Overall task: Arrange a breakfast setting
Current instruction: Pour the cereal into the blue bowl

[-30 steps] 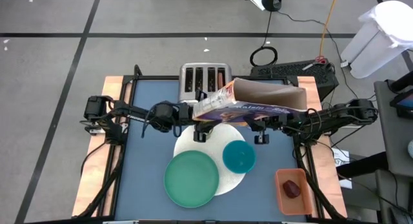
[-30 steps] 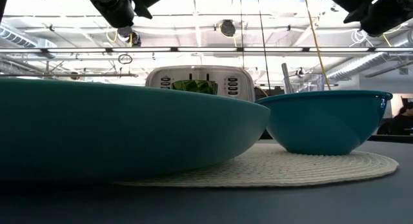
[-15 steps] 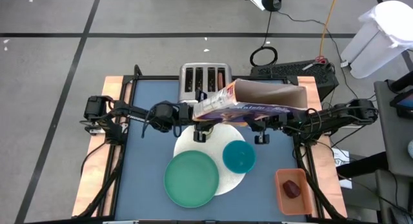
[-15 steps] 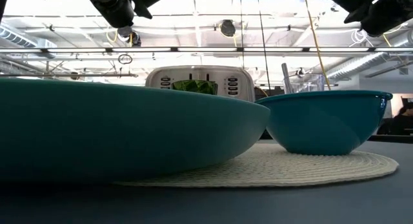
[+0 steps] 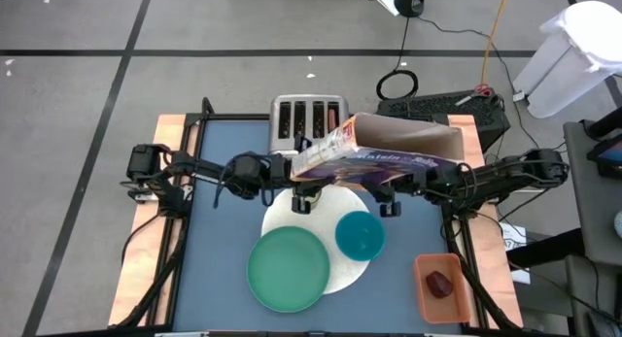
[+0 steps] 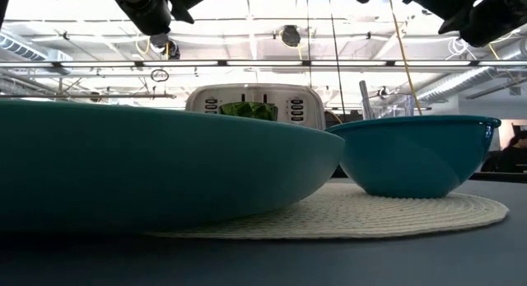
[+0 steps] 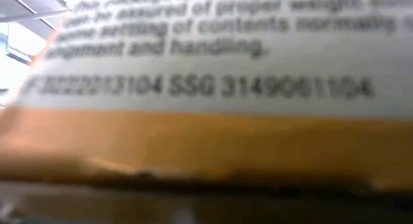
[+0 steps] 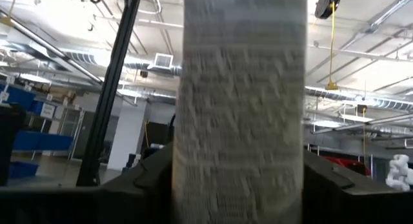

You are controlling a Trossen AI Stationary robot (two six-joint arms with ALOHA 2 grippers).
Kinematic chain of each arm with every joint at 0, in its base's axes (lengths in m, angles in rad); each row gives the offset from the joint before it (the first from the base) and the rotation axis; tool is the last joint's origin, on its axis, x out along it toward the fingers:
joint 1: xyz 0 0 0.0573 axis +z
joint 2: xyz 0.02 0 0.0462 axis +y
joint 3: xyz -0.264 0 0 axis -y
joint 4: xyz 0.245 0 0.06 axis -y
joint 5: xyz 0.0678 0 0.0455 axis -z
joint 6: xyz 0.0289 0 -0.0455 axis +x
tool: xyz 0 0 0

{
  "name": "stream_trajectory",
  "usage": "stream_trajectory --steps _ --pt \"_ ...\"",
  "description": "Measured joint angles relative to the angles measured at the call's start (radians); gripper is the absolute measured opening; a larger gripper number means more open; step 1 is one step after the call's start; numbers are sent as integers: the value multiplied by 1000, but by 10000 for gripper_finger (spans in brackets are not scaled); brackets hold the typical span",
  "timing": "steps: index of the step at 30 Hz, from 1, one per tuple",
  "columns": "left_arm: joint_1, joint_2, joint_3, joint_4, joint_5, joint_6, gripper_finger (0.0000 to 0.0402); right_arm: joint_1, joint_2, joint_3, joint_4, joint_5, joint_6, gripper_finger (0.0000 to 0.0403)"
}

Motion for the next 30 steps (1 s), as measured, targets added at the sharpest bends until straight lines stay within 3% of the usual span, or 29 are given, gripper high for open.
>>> stream_trajectory --steps 7,14,22,30 --pt "2 0 -12 6 -4 -26 174 0 -114 0 -221 0 0 263" --pt "22 -43 -73 23 -6 -91 174 0 -287 0 -518 0 20 269" --pt "30 -212 -243 -2 -6 -111 174 0 -435 0 -778 0 28 268" --pt "11 -448 -397 -223 -6 -162 174 0 -524 0 -916 70 112 267"
